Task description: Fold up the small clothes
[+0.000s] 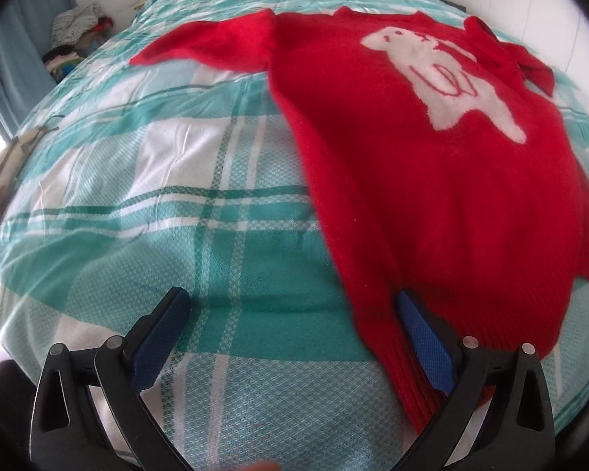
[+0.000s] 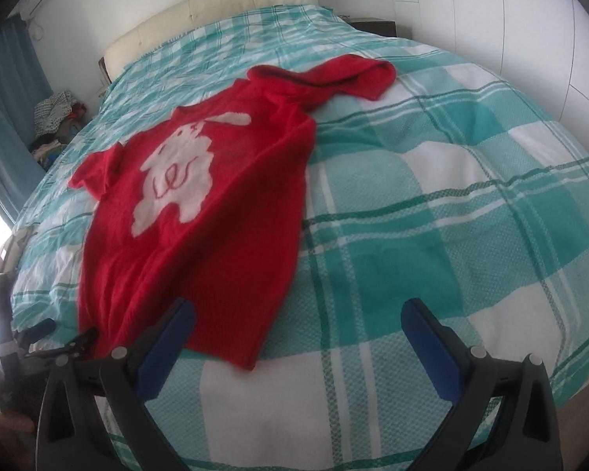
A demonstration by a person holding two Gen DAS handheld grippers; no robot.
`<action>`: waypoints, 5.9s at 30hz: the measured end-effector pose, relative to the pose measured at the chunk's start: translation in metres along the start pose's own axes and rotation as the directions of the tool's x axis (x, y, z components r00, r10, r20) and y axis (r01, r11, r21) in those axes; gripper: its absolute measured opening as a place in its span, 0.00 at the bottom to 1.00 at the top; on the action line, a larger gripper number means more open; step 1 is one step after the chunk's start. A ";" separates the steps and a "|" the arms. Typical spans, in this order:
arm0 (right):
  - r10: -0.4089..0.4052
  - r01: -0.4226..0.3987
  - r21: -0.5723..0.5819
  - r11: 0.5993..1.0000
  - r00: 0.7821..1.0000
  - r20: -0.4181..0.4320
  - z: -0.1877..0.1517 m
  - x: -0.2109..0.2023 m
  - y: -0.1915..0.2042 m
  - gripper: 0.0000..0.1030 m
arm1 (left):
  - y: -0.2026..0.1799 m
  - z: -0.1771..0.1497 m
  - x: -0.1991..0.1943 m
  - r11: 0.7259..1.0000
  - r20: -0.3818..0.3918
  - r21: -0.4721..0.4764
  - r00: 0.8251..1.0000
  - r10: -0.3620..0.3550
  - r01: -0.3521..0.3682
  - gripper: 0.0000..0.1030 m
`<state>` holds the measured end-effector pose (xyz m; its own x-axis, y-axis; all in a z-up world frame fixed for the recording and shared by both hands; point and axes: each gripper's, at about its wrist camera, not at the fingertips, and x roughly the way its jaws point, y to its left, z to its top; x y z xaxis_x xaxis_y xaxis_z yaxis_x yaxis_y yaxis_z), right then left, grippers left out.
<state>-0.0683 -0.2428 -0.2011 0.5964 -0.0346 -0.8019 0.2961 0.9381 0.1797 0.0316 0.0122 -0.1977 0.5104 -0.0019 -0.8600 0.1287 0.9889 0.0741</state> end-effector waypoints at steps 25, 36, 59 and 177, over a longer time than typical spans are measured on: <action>0.439 -0.460 -0.066 0.886 0.875 -0.203 0.000 0.037 0.001 0.33 | -0.018 -0.003 -0.026 0.897 -0.030 -0.123 0.902 -0.431 0.424 0.31; 0.337 -0.341 -0.084 0.936 0.940 -0.058 -0.007 -0.069 -0.031 0.04 | 0.064 0.001 -0.093 0.892 0.046 -0.124 0.901 -0.432 0.434 0.06; 0.130 -0.147 -0.032 0.989 0.944 -0.304 -0.077 -0.025 0.006 0.08 | 0.077 -0.056 -0.040 0.916 -0.111 -0.048 0.909 -0.401 0.398 0.16; 0.050 -0.054 -0.019 0.998 0.985 -0.164 0.201 -0.008 -0.243 0.41 | 0.053 0.015 -0.060 0.959 0.045 -0.072 0.961 -0.273 0.276 0.86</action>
<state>0.0046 -0.5395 -0.1240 0.4803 0.0693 -0.8744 0.2494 0.9449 0.2119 0.0209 0.0624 -0.1346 0.4933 -0.2785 -0.8241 0.2025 0.9581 -0.2026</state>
